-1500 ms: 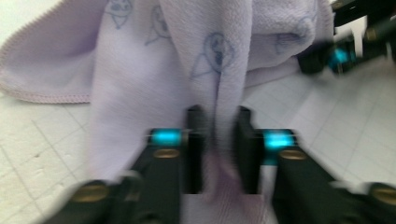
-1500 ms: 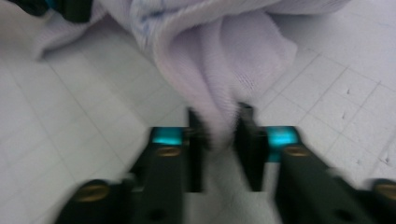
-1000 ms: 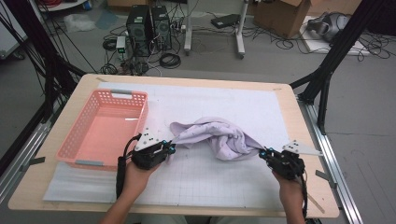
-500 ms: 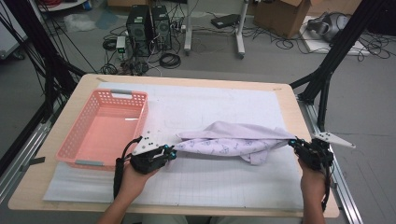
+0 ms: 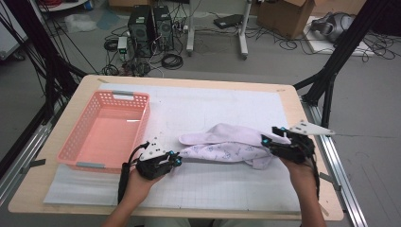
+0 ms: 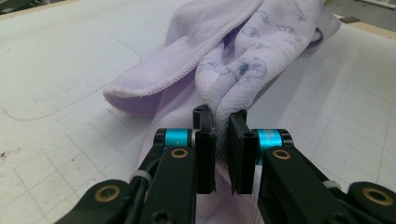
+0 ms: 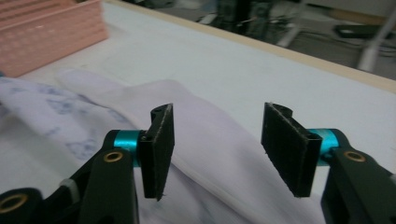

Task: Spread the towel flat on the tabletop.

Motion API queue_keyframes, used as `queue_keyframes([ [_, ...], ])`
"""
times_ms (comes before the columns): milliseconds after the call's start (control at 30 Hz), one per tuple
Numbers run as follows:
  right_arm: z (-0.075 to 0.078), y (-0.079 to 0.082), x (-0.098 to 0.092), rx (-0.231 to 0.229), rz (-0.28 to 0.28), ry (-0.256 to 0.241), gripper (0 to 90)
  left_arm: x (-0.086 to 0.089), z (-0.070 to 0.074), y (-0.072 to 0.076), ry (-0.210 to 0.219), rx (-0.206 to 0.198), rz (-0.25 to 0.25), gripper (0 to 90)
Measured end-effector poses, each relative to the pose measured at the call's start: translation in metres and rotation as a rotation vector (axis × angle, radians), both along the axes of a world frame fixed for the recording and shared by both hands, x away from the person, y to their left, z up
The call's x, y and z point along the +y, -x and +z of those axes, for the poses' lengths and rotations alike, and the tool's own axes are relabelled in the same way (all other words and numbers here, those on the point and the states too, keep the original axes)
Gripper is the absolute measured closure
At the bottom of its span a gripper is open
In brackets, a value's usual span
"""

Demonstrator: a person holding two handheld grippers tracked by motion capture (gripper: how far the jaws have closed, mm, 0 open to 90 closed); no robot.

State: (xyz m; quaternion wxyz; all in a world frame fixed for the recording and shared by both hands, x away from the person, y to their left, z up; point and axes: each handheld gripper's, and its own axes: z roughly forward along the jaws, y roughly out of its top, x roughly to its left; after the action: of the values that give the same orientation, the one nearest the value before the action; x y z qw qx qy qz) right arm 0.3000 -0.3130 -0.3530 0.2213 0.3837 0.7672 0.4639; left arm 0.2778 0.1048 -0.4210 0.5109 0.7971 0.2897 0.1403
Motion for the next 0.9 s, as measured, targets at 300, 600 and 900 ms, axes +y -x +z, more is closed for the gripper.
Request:
queue_keyframes([
  [300,-0.019,-0.043,0.080,0.095,0.238,0.134,49.2,-0.002,-0.003,0.000,0.003,0.004,-0.006,82.3],
  [600,-0.047,-0.074,0.141,0.250,0.394,0.256,48.9,-0.001,-0.007,-0.002,-0.001,0.017,-0.002,82.3],
  [900,-0.056,-0.091,0.155,0.324,0.408,0.367,86.7,0.001,-0.007,-0.003,-0.008,0.013,0.003,82.3],
])
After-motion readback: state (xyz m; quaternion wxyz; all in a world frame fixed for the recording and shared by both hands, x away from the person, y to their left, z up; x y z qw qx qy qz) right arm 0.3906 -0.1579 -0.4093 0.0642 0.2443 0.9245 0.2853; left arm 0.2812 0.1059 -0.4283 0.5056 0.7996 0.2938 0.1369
